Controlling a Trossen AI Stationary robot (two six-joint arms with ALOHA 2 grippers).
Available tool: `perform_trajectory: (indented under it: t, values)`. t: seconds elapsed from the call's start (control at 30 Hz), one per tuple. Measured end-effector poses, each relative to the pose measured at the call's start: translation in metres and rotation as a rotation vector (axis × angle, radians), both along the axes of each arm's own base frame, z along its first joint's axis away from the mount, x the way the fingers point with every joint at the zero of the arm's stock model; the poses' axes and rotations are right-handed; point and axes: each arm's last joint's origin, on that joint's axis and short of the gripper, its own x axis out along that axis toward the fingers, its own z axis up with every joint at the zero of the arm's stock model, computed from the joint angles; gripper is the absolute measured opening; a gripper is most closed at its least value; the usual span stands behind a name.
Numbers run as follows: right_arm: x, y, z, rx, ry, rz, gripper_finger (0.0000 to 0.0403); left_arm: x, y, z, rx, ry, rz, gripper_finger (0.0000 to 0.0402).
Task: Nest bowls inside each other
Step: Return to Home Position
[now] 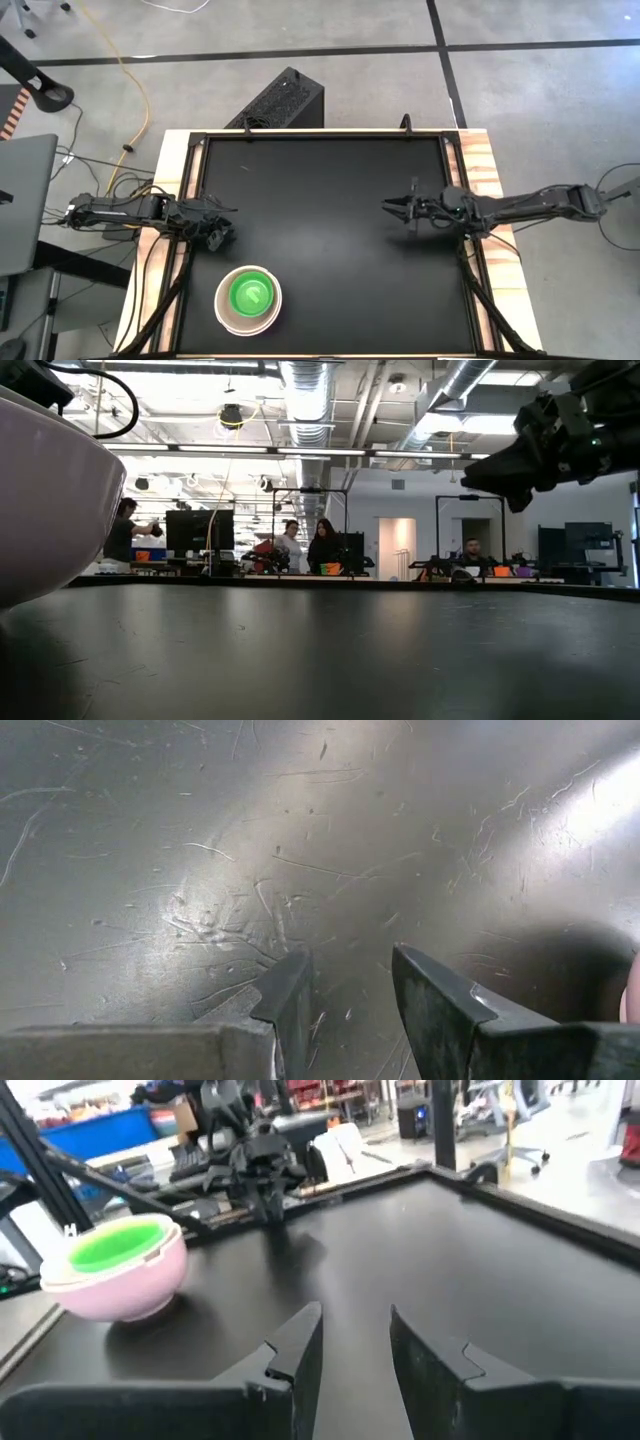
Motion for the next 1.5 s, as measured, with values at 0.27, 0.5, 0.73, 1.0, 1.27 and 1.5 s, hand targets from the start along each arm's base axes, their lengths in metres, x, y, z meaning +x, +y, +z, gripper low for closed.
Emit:
perform_trajectory:
  t: [0.27,0.5,0.73,1.0,1.27,1.5]
  values:
    - [-0.019,-0.005,0.004,-0.055,-0.044,-0.068,0.0138,0.0,0.0,0.0,0.0,0.0,0.0,0.0128]
    - [-0.029,-0.006,-0.003,-0.036,-0.076,-0.098,0.0138,0.0,0.0,0.0,0.0,0.001,0.0,0.0128]
    - [-0.032,-0.008,0.002,0.071,-0.148,-0.152,0.0138,0.0,0.0,0.0,-0.001,0.0,-0.001,0.0128]
    - [-0.032,-0.008,-0.001,0.072,-0.125,-0.152,0.0138,0.0,0.0,0.0,-0.001,0.0,-0.001,0.0128]
    - [-0.032,-0.008,-0.005,0.077,-0.086,-0.152,0.0138,0.0,0.0,0.0,-0.001,0.0,-0.002,0.0128]
    - [-0.032,-0.008,-0.008,0.078,-0.055,-0.153,0.0138,0.0,0.0,0.0,-0.001,0.0,-0.001,0.0128]
